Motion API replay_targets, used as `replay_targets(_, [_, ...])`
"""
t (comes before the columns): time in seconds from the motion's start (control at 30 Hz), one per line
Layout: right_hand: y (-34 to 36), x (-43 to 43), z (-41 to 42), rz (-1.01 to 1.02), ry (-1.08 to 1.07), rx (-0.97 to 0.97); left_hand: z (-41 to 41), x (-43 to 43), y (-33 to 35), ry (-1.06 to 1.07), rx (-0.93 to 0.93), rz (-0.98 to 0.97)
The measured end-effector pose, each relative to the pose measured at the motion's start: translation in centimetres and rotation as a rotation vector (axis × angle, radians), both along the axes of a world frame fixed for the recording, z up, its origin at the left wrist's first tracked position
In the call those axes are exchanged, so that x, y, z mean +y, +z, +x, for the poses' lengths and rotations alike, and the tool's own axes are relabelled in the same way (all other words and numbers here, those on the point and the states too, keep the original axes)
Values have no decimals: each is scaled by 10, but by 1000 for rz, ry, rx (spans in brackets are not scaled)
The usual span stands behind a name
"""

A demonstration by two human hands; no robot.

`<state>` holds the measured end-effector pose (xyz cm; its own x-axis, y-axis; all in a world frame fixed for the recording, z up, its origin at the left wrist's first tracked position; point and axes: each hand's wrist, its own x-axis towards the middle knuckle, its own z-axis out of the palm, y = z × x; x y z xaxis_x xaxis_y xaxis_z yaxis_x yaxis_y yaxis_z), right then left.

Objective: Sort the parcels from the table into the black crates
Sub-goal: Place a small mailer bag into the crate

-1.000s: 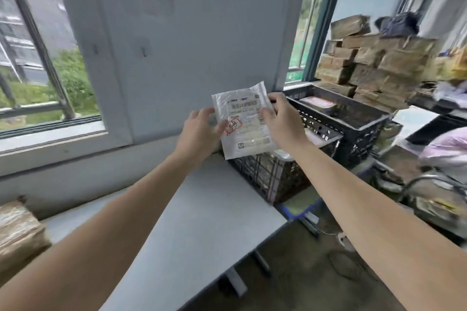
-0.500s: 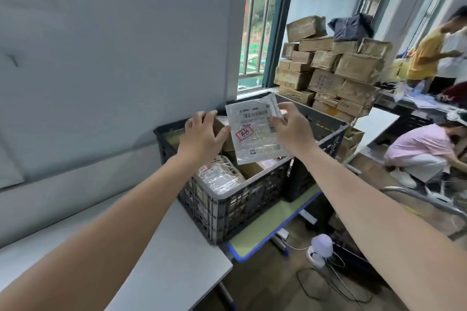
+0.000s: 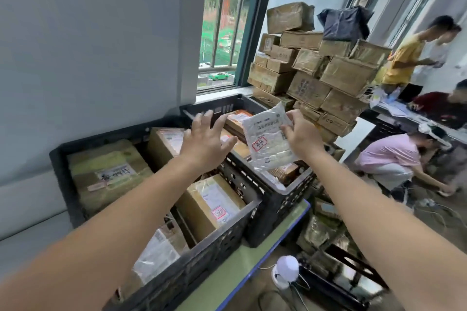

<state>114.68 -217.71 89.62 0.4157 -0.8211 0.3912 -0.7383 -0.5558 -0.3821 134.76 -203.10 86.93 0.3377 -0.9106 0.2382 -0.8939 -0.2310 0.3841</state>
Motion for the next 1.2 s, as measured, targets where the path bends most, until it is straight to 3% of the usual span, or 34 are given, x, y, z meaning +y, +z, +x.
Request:
replay_targets(0.1, [-24, -47, -5, 67, 24, 99, -7, -38, -11, 10, -35, 39])
replay_targets(0.3, [-86, -117, 15, 439, 185, 445, -27, -101, -37, 119, -98, 155])
replay_targets(0.43, [-121, -142, 24, 440, 274, 499, -44, -135, -51, 223, -121, 236])
replay_targets(0.53, [-135, -153, 34, 436, 438, 706, -53, -154, -58, 285, -128, 282])
replay_targets(0.6, [-140, -153, 39, 326, 565, 963, -57, -163, -63, 291, -152, 327])
replay_targets(0.67, [-142, -151, 42, 86, 679, 1116, -59, -170, -68, 286, -166, 369])
replay_targets(0.77, [-148, -152, 48, -284, 950, 1083, -57, -177, -73, 322, -174, 401])
replay_targets(0.83, [-158, -158, 54, -426, 1281, 1044, -55, -178, -77, 351, -192, 418])
replay_targets(0.9, [-168, -164, 55, -519, 1475, 1100, -55, -176, -82, 369, -193, 425])
replay_targets(1.2, [-201, -168, 57, -581, 1517, 1214, -54, -172, -89, 430, -127, 374])
